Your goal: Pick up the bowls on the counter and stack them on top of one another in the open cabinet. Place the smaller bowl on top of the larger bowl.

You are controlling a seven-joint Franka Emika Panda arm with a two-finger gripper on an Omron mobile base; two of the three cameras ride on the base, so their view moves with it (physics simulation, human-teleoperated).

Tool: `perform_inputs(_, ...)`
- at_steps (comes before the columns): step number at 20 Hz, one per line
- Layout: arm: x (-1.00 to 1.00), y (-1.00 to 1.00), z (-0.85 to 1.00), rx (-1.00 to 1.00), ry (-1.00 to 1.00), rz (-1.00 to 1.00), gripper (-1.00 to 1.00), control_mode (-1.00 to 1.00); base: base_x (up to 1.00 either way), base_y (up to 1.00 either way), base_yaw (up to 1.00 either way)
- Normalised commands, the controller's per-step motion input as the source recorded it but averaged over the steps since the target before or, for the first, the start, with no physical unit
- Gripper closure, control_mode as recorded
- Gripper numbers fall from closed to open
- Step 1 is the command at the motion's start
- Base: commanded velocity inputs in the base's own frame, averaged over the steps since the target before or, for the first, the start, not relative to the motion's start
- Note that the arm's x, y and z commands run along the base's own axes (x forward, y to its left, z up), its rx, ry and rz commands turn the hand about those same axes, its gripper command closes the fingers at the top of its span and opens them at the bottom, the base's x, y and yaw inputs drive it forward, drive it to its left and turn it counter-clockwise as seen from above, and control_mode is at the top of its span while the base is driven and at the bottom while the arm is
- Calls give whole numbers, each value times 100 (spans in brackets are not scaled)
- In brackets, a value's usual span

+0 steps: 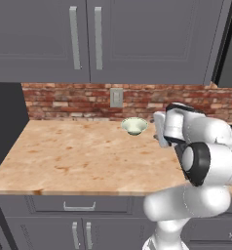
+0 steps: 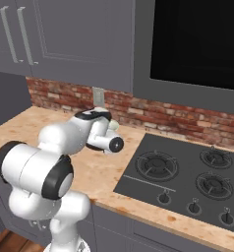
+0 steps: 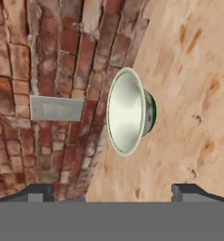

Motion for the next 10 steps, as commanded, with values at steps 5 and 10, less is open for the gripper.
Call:
perform_inputs(5,29,0,-21,0,0,0,-100,-100,0,0,0)
perform_inputs(10,34,-2,-16,1,0,0,-100,-100,0,0,0)
